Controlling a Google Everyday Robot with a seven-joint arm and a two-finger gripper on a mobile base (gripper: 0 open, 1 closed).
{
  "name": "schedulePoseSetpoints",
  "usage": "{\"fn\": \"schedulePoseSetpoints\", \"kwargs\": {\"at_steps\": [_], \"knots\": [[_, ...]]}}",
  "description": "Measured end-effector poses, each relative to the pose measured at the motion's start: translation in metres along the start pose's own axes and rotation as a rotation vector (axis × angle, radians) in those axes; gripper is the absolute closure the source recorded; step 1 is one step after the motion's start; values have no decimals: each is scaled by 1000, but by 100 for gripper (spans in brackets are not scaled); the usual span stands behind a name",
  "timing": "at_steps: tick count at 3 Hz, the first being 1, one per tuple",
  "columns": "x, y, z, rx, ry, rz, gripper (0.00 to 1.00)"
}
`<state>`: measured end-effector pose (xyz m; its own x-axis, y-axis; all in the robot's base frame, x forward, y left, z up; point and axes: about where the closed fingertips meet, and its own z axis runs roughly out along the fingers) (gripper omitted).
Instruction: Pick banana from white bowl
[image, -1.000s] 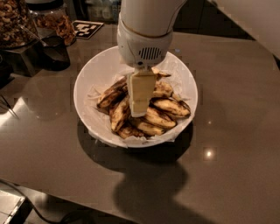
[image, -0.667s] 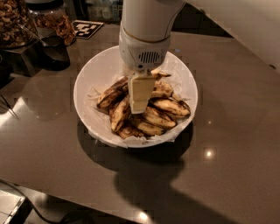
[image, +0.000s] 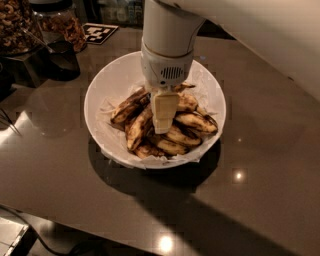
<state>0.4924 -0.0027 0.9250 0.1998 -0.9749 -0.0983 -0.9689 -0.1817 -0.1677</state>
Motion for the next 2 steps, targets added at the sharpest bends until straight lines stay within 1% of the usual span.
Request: {"fn": "schedulePoseSetpoints", "kwargs": {"at_steps": [1, 2], "knots": [[2, 3, 21, -40, 17, -7, 35], [1, 14, 37, -78, 32, -27, 53]]}}
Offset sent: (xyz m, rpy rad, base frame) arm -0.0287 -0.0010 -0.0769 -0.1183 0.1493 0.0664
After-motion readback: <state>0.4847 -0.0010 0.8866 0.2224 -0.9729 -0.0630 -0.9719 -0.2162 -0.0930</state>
